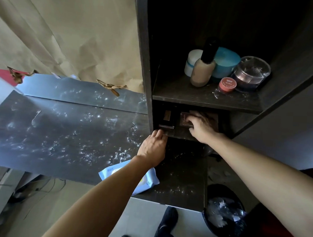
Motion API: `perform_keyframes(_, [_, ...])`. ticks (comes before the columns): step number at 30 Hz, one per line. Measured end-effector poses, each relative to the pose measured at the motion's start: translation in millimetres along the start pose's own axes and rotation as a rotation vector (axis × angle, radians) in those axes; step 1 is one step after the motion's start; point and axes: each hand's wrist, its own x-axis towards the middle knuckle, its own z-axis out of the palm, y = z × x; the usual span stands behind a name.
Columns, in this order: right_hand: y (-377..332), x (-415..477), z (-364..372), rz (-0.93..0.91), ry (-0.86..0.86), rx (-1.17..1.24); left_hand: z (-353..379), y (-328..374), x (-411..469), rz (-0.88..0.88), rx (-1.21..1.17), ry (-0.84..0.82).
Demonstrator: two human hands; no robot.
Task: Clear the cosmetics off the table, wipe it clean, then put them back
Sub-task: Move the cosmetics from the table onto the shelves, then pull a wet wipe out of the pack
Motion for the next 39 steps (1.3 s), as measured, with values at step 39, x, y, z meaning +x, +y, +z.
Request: perform_keyframes(39, [-173.1, -117.5, 115.5, -0.407, -0.272, -0.258, 37.5, -108.0, -225.1, -0.195, -0.079, -0.32])
